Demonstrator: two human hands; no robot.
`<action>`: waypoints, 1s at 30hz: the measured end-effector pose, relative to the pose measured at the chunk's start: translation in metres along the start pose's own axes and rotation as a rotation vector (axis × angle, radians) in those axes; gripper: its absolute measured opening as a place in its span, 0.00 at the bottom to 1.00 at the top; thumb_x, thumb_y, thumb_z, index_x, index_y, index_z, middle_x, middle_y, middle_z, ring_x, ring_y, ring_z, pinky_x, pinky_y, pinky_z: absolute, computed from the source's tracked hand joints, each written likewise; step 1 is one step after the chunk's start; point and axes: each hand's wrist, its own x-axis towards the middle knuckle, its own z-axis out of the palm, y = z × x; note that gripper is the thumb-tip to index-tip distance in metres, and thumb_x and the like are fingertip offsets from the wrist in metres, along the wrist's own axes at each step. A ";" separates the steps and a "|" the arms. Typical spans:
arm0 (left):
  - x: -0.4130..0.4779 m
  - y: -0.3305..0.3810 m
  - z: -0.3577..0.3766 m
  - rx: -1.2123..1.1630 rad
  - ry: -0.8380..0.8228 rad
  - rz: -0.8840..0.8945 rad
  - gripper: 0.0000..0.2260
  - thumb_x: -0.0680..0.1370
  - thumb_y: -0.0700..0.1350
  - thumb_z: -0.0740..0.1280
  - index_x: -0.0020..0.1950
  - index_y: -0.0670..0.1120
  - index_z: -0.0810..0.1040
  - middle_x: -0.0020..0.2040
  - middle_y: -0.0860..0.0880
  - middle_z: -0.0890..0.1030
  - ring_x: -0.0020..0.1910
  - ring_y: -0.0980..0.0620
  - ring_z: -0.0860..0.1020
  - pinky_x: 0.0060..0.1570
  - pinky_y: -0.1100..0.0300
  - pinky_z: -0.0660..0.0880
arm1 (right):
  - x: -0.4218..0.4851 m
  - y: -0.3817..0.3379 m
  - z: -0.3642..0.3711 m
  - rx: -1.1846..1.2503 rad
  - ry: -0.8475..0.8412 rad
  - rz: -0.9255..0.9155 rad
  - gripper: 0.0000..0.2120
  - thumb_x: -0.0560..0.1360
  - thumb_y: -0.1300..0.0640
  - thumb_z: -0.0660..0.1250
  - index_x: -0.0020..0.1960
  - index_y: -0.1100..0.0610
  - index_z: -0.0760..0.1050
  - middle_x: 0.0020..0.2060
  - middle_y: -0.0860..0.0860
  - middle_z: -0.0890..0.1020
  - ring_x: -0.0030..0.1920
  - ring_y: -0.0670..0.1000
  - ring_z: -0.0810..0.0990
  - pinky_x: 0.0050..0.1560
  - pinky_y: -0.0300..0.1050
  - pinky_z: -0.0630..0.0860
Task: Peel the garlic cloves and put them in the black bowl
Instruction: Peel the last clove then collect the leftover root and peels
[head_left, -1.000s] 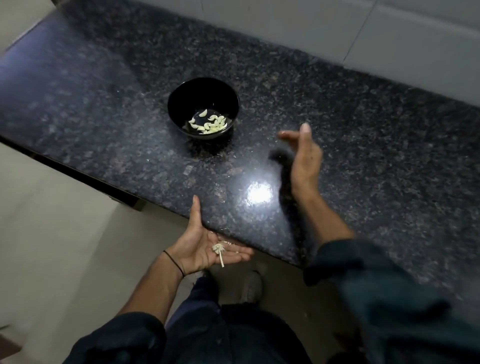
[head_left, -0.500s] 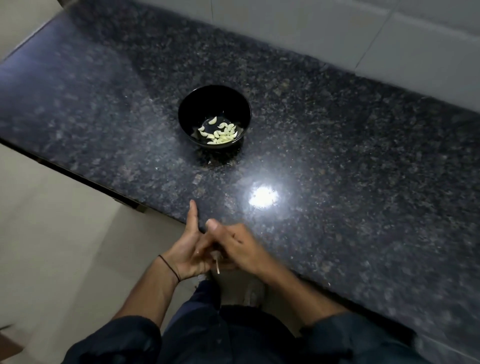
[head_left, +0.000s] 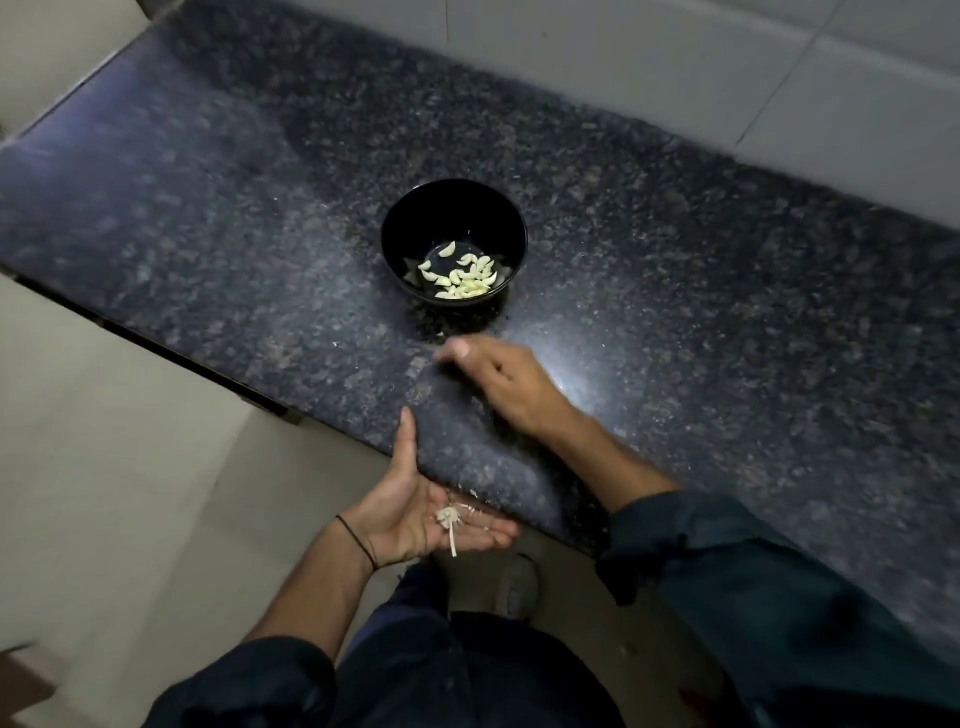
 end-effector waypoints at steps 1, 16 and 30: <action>0.001 -0.001 -0.001 0.017 -0.011 0.007 0.61 0.63 0.84 0.44 0.66 0.31 0.76 0.61 0.24 0.76 0.59 0.28 0.79 0.52 0.47 0.82 | -0.013 -0.003 0.009 0.028 -0.063 -0.018 0.17 0.85 0.51 0.59 0.56 0.60 0.83 0.54 0.52 0.85 0.57 0.49 0.82 0.62 0.49 0.77; 0.002 -0.002 0.001 0.058 0.064 0.040 0.58 0.65 0.82 0.43 0.66 0.34 0.75 0.59 0.24 0.77 0.54 0.30 0.82 0.50 0.47 0.83 | -0.082 -0.016 0.014 0.447 0.307 0.182 0.24 0.84 0.48 0.55 0.52 0.64 0.83 0.48 0.55 0.87 0.52 0.56 0.85 0.60 0.53 0.79; 0.002 -0.014 0.012 0.145 0.106 0.143 0.27 0.79 0.60 0.62 0.65 0.39 0.77 0.54 0.28 0.81 0.48 0.38 0.85 0.49 0.52 0.83 | -0.114 -0.017 0.020 0.628 0.542 0.252 0.28 0.83 0.43 0.58 0.44 0.65 0.84 0.41 0.63 0.86 0.45 0.66 0.84 0.55 0.65 0.80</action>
